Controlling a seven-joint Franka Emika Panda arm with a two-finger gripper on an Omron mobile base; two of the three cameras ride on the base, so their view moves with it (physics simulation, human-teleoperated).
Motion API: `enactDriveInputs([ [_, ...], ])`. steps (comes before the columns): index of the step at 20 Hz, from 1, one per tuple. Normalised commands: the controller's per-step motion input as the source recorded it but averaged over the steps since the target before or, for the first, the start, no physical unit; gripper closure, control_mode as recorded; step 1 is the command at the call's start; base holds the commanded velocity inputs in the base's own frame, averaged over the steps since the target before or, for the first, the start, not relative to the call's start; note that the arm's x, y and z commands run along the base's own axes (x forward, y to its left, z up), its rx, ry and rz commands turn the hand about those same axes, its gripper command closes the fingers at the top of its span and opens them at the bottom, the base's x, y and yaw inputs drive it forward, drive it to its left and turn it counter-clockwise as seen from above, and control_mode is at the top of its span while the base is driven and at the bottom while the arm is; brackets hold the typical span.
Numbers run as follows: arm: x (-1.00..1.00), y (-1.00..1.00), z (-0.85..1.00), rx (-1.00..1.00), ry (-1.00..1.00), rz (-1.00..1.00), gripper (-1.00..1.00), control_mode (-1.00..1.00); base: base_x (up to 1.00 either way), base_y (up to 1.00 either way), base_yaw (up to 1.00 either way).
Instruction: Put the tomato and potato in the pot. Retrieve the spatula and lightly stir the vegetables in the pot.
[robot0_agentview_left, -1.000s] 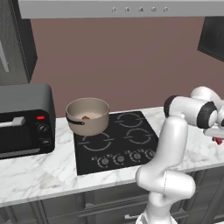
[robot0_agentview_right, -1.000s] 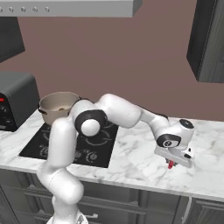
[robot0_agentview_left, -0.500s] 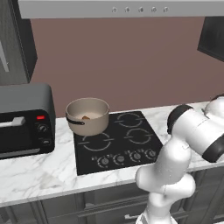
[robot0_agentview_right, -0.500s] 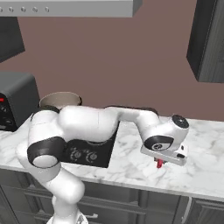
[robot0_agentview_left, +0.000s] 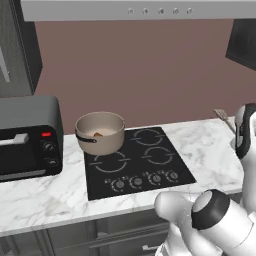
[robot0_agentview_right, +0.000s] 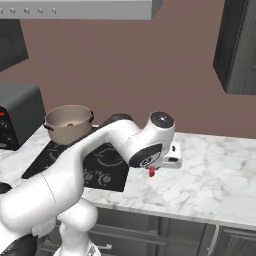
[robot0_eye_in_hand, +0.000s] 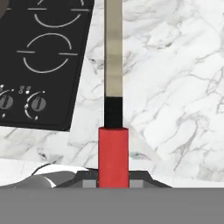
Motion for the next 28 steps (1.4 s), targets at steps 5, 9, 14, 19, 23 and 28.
enactDriveInputs([
  [5,0.0,1.0,0.82,0.0,-0.02,0.06,1.0,-1.0,0.0,0.0,0.0],
  [9,0.01,1.0,0.71,0.09,0.07,0.19,1.0,-1.0,0.0,0.0,0.0],
  [14,0.04,1.0,0.6,0.14,0.11,0.22,1.0,-1.0,0.0,0.0,0.0],
  [19,0.27,1.0,0.19,0.17,0.15,0.14,1.0,-1.0,0.0,0.0,0.0],
  [23,0.05,0.71,0.0,0.37,0.1,0.19,1.0,-1.0,0.0,0.0,0.0],
  [28,0.03,0.55,0.0,0.54,0.05,0.19,1.0,-1.0,0.0,0.0,0.0],
])
